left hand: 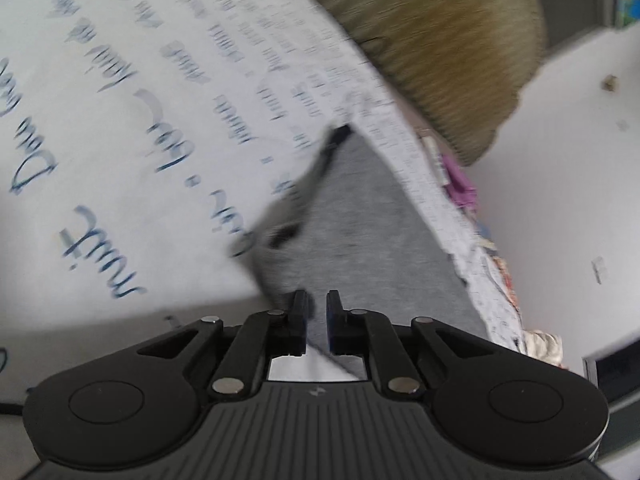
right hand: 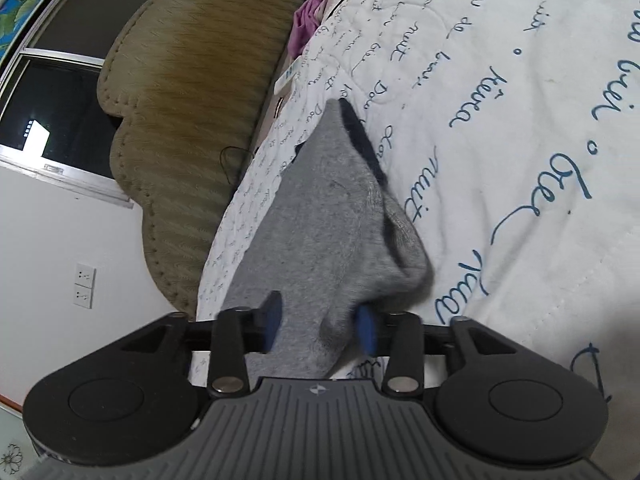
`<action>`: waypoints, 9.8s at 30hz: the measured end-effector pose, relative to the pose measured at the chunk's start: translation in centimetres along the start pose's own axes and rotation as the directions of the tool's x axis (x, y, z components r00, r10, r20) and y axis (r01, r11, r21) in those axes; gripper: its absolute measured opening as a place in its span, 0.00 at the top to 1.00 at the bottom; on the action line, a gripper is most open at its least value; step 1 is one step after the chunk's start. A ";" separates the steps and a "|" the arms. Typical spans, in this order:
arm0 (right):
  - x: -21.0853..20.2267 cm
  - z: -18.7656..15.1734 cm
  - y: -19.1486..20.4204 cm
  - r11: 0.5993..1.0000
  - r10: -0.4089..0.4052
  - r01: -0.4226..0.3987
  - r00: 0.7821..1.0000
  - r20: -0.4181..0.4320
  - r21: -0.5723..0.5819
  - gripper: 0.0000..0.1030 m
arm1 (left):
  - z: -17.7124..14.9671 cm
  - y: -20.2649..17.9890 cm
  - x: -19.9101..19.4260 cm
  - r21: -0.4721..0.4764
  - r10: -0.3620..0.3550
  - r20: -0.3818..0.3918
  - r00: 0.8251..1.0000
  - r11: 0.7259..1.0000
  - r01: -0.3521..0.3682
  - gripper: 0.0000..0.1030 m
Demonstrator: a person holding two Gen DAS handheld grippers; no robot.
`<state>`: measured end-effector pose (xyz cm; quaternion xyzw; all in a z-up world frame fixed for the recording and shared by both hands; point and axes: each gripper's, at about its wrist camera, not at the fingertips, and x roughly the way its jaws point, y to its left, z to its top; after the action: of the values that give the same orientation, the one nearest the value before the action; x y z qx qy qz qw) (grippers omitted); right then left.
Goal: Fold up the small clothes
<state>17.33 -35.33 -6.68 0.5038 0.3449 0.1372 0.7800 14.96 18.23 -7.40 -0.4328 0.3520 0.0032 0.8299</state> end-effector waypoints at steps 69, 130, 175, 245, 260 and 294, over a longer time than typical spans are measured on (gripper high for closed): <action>-14.3 -7.1 0.0 0.984 -0.070 0.090 0.989 0.129 -0.153 0.61 | -1.6 1.5 -15.8 0.272 0.116 0.252 0.961 0.944 -0.186 0.39; 6.4 -4.9 5.9 0.654 -0.247 0.292 0.954 0.168 -0.698 0.76 | -4.6 -9.4 4.9 0.691 0.230 0.321 0.919 0.607 -0.393 0.29; 5.1 -4.3 4.7 0.753 -0.164 0.208 0.978 0.128 -0.624 0.68 | -11.9 -1.1 -9.3 0.256 0.196 0.196 0.961 0.936 -0.243 0.93; 24.6 -22.9 27.1 0.474 -0.572 -0.108 0.716 -0.399 -0.874 0.43 | -15.6 -5.7 -11.0 0.610 -0.059 0.250 0.966 0.785 -0.110 0.95; 16.0 -10.7 22.0 0.655 -0.326 -0.135 0.837 -0.439 -0.743 0.88 | -18.9 -12.1 -8.7 0.755 -0.157 0.152 0.976 0.656 -0.012 0.95; 3.9 4.4 6.2 0.909 -0.068 -0.048 0.963 -0.262 -0.414 0.80 | -31.1 -20.3 -1.8 0.906 -0.097 -0.122 0.988 0.395 0.150 0.94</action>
<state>23.97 -33.38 -1.62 0.3006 0.4136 0.2711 0.8156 1.83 -16.36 -3.52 0.0650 0.2839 -0.2614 0.9203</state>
